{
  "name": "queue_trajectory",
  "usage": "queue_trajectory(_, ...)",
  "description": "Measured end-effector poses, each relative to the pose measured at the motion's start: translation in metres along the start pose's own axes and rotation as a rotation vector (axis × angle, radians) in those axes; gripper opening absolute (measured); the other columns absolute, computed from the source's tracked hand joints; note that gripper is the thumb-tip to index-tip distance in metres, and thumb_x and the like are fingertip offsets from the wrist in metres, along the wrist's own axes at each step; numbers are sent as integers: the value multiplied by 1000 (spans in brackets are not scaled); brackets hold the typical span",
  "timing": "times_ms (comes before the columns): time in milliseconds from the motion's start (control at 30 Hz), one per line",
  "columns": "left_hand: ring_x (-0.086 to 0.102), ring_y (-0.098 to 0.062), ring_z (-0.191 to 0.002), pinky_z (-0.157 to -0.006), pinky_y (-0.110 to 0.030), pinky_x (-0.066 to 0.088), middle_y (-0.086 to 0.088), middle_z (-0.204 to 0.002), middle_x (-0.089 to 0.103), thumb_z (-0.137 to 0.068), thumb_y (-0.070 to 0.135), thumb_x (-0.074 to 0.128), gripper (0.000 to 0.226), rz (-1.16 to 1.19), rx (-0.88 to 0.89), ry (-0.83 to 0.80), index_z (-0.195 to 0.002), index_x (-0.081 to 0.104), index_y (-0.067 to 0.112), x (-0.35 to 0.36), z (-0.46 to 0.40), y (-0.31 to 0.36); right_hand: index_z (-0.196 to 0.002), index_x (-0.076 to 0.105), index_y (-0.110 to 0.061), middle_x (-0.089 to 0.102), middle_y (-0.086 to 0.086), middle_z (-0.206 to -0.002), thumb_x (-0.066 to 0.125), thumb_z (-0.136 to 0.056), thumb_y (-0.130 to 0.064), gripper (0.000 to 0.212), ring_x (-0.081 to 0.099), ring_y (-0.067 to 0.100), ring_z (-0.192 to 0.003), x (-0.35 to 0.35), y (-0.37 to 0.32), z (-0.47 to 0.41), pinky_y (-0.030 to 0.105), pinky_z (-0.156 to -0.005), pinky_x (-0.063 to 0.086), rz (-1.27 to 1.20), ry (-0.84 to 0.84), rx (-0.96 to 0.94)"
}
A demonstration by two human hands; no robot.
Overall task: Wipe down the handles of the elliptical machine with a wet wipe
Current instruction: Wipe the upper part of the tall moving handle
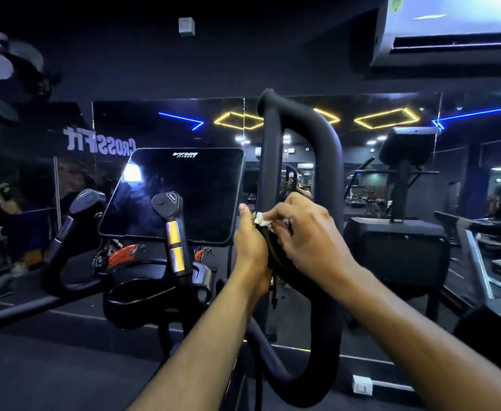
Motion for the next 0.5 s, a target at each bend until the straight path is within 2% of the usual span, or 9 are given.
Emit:
queue_trajectory(67,60,-19,-54,-50,-27,49,-9,-67,66,-110,58,29,73,33,0,-28,-72,71,13,5,4,1,-101,77,-10,63,4,-93,69,-91,-3,14,63,23,-83,-4,-2,-13,41,-74,55,55,-24,-51)
queue_trajectory(133,45,-14,-47,-46,-25,39,-6,-61,52,-110,58,23,72,59,-11,-65,-80,66,10,9,6,2,-100,77,-8,66,6,-93,70,-90,-4,12,62,27,-88,-10,-3,-34,45,-75,55,113,19,-85)
queue_trajectory(200,41,-13,-46,-46,-25,38,-5,-60,48,-110,59,21,70,65,-32,-85,-90,64,8,9,5,1,-99,79,-10,67,5,-93,72,-89,-6,12,61,27,-93,-17,1,-53,41,-80,52,90,75,-42)
queue_trajectory(300,46,-15,-48,-49,-27,41,-5,-61,53,-110,61,21,73,23,-19,-87,-85,65,8,6,3,-1,-99,78,-12,65,4,-93,73,-90,-9,11,61,22,-89,-13,-3,-50,34,-78,51,32,42,-2)
queue_trajectory(367,62,-19,-58,-55,-30,50,-9,-71,68,-109,61,22,74,-8,1,-74,-92,71,8,2,3,-1,-99,78,-13,63,3,-93,74,-90,-12,10,62,20,-85,-4,-10,-31,29,-75,50,17,-39,-32)
queue_trajectory(433,74,-25,-75,-64,-34,58,-14,-91,77,-108,64,23,75,-16,-22,-73,-97,75,11,1,2,-3,-101,78,-13,62,3,-94,74,-90,-12,11,62,22,-87,2,-12,-14,36,-78,53,41,-121,-87)
queue_trajectory(500,66,-22,-65,-61,-34,52,-13,-81,69,-106,68,23,76,-7,-25,-76,-85,70,13,1,3,-4,-103,78,-15,62,3,-97,71,-93,-12,12,62,22,-90,-1,-8,-9,40,-79,53,90,-169,-129)
Point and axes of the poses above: each hand's wrist, its own z-axis away from the middle knuckle, its own x-axis out of the palm, y = z × x, the point moved 7 cm from there along -z, towards the middle knuckle
